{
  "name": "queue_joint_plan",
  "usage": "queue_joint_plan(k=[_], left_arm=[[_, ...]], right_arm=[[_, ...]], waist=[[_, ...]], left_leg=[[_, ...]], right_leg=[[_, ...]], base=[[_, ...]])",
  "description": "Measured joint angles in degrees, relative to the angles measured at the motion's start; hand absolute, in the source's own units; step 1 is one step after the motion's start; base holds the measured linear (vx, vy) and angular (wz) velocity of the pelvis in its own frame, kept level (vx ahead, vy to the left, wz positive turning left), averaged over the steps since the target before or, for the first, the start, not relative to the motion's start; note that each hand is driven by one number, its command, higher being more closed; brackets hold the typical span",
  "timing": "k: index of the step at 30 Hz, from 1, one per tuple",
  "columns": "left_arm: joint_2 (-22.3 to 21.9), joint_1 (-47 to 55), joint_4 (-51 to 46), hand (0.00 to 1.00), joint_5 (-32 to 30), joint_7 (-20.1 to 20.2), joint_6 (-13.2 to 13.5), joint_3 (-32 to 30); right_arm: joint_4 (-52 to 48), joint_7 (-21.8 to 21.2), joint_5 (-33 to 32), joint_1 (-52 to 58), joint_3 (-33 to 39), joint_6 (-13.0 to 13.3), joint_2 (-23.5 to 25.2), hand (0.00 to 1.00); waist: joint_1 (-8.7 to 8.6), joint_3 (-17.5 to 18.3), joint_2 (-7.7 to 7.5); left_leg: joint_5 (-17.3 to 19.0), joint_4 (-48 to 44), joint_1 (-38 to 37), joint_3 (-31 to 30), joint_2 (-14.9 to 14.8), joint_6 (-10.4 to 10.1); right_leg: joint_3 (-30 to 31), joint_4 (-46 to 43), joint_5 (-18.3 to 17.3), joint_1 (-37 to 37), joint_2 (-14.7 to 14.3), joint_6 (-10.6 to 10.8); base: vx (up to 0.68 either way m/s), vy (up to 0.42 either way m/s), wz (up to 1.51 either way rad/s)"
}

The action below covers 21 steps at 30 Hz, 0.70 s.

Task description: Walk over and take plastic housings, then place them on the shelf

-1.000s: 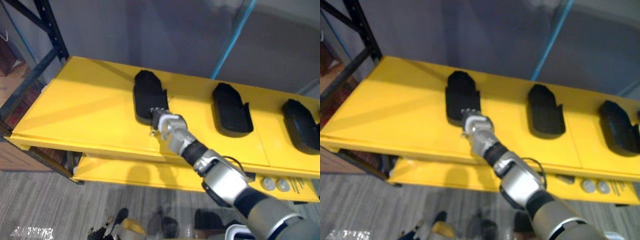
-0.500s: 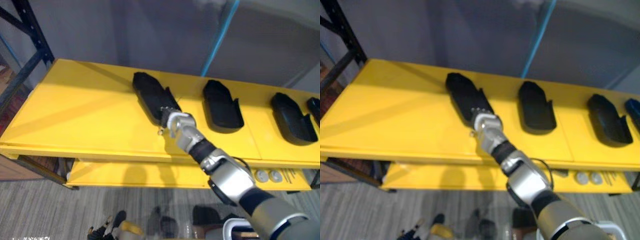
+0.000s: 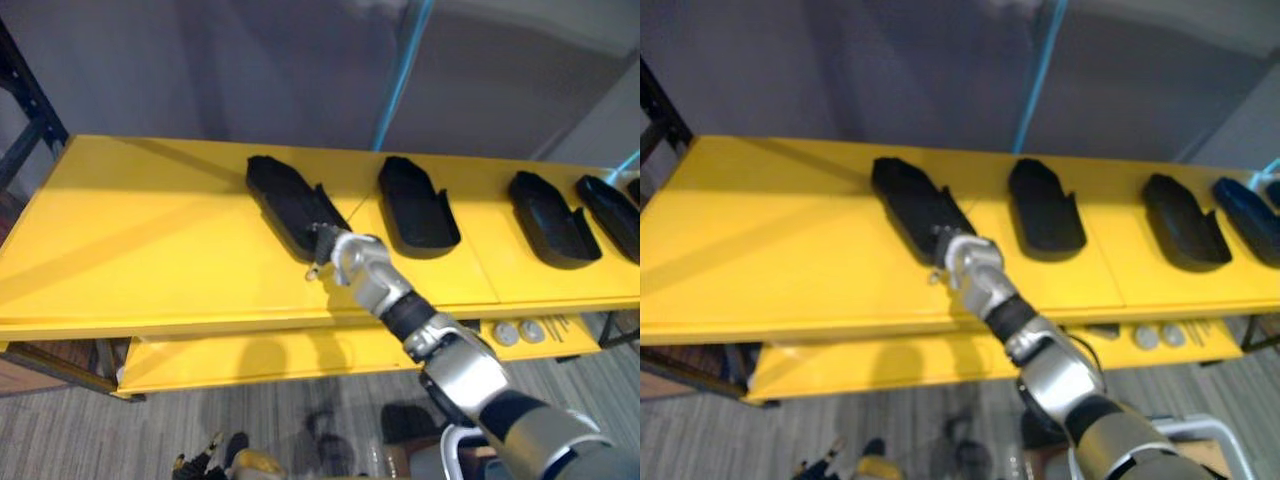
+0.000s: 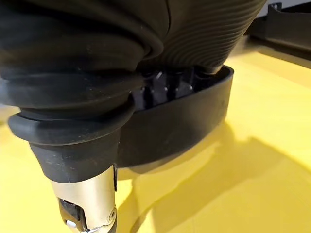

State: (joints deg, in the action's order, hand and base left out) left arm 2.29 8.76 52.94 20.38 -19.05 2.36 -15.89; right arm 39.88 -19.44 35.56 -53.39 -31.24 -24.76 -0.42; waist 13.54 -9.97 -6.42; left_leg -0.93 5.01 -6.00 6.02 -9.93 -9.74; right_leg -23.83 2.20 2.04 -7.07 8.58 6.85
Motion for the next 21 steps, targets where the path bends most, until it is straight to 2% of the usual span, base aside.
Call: queue_joint_plan(k=[6, 11, 16, 21], left_arm=[[0.42, 0.35, 0.21, 0.00, -0.06, -0.02, 0.03, 0.56], [0.53, 0.38, 0.38, 0.00, -0.08, -0.02, 0.16, 0.75], [0.52, 0.30, 0.86, 0.00, -0.16, 0.01, 0.95, 0.75], [0.51, 0.26, 1.22, 0.00, -0.22, 0.05, 1.28, 0.76]], right_arm=[[-1.60, 0.03, -4.77, 0.17, -2.74, 2.43, -0.68, 0.00], [-3.56, 0.06, -11.53, 0.05, -5.72, 5.66, -0.16, 0.00], [-4.50, 0.08, -15.83, -0.26, -9.52, 8.01, 1.82, 0.00], [-4.52, 2.25, -19.41, -0.24, -11.50, 8.71, 5.59, 0.00]], waist=[[-0.38, 0.02, -0.07], [-0.21, 0.16, -0.20], [-0.12, 0.17, -0.21], [0.10, 0.22, -0.12]], left_leg=[[0.02, -0.03, 0.21, -0.20, -0.17, 0.00], [0.03, -0.25, 1.14, -0.70, -0.25, 0.07], [0.03, -0.32, 1.09, -1.09, -0.30, 0.07], [0.04, -0.35, 1.74, -2.52, -0.57, 0.07]], right_leg=[[0.02, -0.25, -0.04, 0.30, -0.13, -0.05], [-0.04, -0.87, -0.19, 1.34, -0.13, -0.18], [-0.29, -1.69, -0.55, 1.40, -0.06, -0.08], [-1.44, -3.39, -1.94, 1.82, 0.00, -0.15]], base=[[0.00, 0.000, 0.00], [-0.01, 0.001, 0.02], [0.00, -0.002, 0.02], [0.02, -0.017, 0.13]])
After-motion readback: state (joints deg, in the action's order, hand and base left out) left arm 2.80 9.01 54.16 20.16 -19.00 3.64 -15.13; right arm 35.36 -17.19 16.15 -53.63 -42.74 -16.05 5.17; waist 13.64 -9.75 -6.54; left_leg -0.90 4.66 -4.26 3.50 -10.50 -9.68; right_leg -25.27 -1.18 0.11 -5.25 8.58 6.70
